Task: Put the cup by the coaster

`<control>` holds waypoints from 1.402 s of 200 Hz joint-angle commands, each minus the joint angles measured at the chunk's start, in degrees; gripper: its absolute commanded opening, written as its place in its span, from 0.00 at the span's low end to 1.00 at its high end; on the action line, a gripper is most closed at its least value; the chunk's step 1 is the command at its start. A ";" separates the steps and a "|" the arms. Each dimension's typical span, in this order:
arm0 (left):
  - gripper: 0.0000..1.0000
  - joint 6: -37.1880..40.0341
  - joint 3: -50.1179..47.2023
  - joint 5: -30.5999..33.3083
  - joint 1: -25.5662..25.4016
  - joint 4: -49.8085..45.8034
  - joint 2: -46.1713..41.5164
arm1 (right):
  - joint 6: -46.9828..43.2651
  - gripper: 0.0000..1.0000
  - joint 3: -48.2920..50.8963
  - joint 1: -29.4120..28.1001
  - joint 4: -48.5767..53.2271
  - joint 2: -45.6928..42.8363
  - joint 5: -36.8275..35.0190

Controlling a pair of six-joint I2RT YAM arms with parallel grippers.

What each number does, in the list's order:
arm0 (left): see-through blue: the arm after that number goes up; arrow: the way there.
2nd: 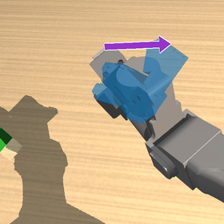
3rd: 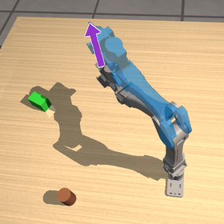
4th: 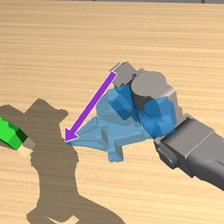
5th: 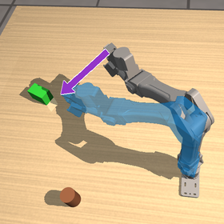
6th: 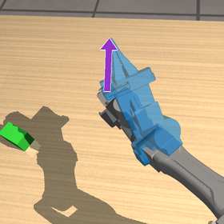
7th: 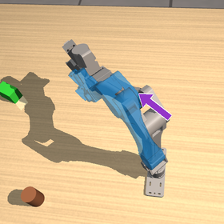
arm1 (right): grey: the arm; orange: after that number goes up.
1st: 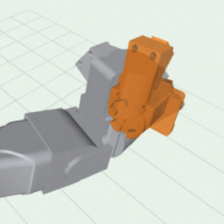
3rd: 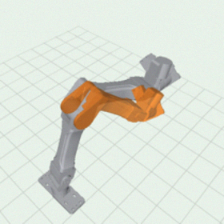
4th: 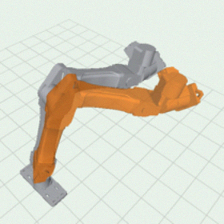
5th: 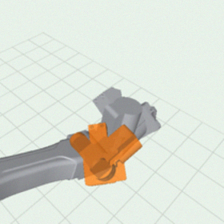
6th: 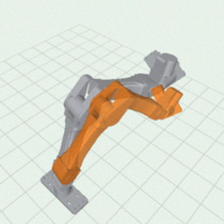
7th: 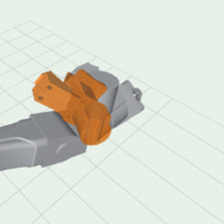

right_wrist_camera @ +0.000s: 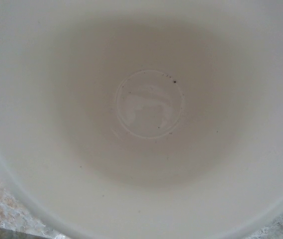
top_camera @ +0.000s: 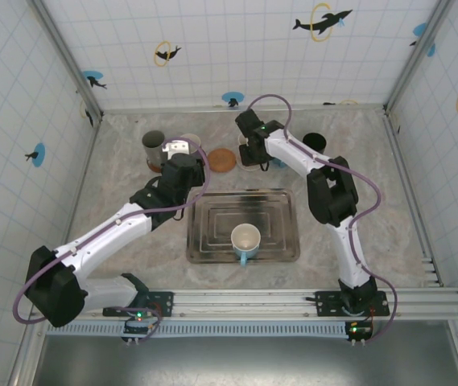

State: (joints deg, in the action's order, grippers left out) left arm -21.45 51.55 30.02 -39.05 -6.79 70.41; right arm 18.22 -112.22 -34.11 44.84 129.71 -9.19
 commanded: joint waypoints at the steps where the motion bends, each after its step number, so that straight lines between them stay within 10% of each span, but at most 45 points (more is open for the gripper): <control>1: 0.66 -0.97 -0.15 -0.40 0.44 0.68 0.08 | -0.15 0.00 -3.35 0.20 -1.51 0.72 -1.00; 125: 0.66 -1.35 -0.09 -0.47 0.54 -0.35 -0.01 | 0.32 0.00 -0.22 0.18 -1.94 -0.49 -0.83; 280: 0.66 -1.63 -0.06 -0.67 0.51 -0.81 -0.49 | 0.97 0.31 3.73 0.01 -3.36 -3.66 -0.49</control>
State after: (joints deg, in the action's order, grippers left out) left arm -22.50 51.55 29.54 -38.94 -6.85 70.43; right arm 18.96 -109.95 -34.13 42.81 129.67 -9.19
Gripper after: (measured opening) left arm 0.665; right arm 0.285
